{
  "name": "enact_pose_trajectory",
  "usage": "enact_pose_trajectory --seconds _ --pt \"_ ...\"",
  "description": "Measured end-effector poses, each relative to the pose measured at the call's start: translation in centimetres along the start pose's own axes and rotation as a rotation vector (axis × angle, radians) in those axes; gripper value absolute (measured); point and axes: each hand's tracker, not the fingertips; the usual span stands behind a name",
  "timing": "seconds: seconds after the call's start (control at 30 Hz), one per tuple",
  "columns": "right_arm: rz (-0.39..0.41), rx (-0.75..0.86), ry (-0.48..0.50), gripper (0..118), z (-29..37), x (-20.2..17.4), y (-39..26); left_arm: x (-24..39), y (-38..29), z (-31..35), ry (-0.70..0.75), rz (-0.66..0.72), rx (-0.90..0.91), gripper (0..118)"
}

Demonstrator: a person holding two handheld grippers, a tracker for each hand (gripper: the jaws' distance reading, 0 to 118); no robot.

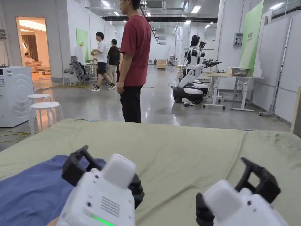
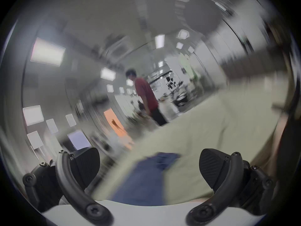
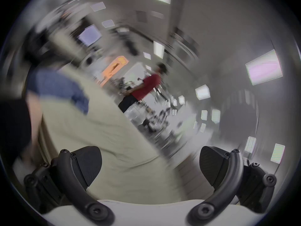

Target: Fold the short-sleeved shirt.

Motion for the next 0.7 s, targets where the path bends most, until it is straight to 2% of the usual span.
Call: enact_pose_trajectory --seconds 0.03,0.07,0.13,0.17,0.2,0.27,0.3,0.37,0.4,0.47,0.53,0.6,0.63,0.7 --pt "0.183 0.023 0.044 118 0.4 -1.3 -0.2 1.9 -0.6 0.5 0.068 -0.221 0.066 118" --pt "0.37 0.021 0.104 118 0.7 -2.9 -0.4 4.1 -1.8 1.1 0.081 -0.515 0.179 118" --pt "0.553 -0.034 0.183 118 0.7 -4.8 -0.6 6.2 -4.2 1.9 -0.039 -0.894 0.283 118" --pt "0.585 -0.069 0.203 118 0.6 -5.6 -0.6 7.3 -5.1 2.1 -0.095 -1.009 0.255 118" --pt "0.57 -0.075 0.233 118 0.9 -5.8 -0.6 8.2 -5.2 2.3 -0.186 -1.041 0.185 118" --pt "0.485 -0.048 0.269 118 1.2 -6.0 -0.4 8.7 -4.8 2.8 -0.356 -0.881 0.115 118" --pt "0.449 -0.043 0.257 118 1.2 -5.8 -0.2 8.3 -4.6 2.8 -0.371 -0.801 0.127 118" --pt "0.323 -0.046 0.199 118 0.6 -4.6 -0.3 7.6 -3.8 2.8 -0.294 -0.622 0.209 118" --pt "0.206 -0.059 0.174 118 0.1 -3.4 -0.1 6.5 -3.0 2.7 -0.234 -0.447 0.196 118" --pt "-0.085 -0.051 0.159 118 -0.9 -0.6 -0.4 2.7 -1.4 1.7 -0.179 0.007 0.1 118" --pt "-0.456 -0.048 0.166 118 -1.6 2.4 -1.2 -1.3 -1.4 0.9 -0.074 0.543 -0.001 118" --pt "-0.769 -0.049 0.125 118 -1.9 4.1 -2.1 -3.9 -3.1 0.6 -0.05 0.92 -0.034 118" --pt "-0.924 -0.062 0.111 118 -1.9 4.6 -2.8 -4.7 -4.4 0.4 -0.104 1.036 -0.029 118" --pt "-1.141 -0.099 0.115 118 -2.0 5.2 -4.0 -4.7 -5.1 -0.3 -0.17 1.029 -0.072 118"
